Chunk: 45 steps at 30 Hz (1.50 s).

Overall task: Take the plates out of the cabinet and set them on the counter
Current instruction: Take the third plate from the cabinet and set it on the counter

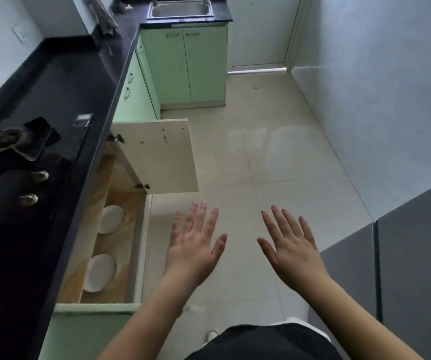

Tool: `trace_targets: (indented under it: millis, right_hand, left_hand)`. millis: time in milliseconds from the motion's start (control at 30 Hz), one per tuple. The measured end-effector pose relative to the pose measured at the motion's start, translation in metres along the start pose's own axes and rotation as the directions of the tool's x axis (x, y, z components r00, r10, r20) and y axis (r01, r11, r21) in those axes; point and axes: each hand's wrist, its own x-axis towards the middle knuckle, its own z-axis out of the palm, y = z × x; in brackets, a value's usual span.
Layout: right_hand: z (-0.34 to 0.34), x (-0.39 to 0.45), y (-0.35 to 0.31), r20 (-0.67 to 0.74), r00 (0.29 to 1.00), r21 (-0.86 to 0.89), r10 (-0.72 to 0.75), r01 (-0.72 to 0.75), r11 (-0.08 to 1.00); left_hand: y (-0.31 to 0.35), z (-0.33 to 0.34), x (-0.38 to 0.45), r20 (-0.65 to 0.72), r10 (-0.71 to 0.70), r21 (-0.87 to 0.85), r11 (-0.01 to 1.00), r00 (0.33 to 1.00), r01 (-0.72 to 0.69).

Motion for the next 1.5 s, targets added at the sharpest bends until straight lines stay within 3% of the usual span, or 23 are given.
trace_targets:
  millis: [267,533,733,867,1133,1500]
  right_hand:
    - [-0.007,0.069,0.048,0.008,1.000,0.057,0.009,-0.009,0.998]
    - [-0.026,0.174,0.112,0.031,0.989,0.106,-0.144,0.140,0.984]
    - [-0.042,0.241,0.129,0.063,0.947,0.040,-0.315,0.313,0.949]
    - [-0.041,0.281,0.104,0.081,0.897,0.045,-0.434,0.431,0.901]
    - [-0.034,0.351,0.028,0.103,0.775,0.004,-0.624,0.627,0.779]
    - [-0.036,0.444,-0.056,0.154,0.582,-0.019,-0.798,0.809,0.587]
  left_hand:
    - [0.023,0.017,0.073,0.027,0.025,0.004,1.000,0.999,-0.025]
    - [0.058,0.009,0.157,0.034,-0.143,0.005,0.990,0.989,0.142]
    - [0.070,-0.004,0.190,-0.019,-0.317,-0.046,0.948,0.948,0.316]
    - [0.056,-0.007,0.195,-0.050,-0.439,-0.085,0.897,0.897,0.434]
    - [-0.006,-0.003,0.215,-0.101,-0.549,-0.111,0.835,0.829,0.539]
    - [-0.082,0.001,0.232,-0.117,-0.767,-0.180,0.641,0.631,0.746]
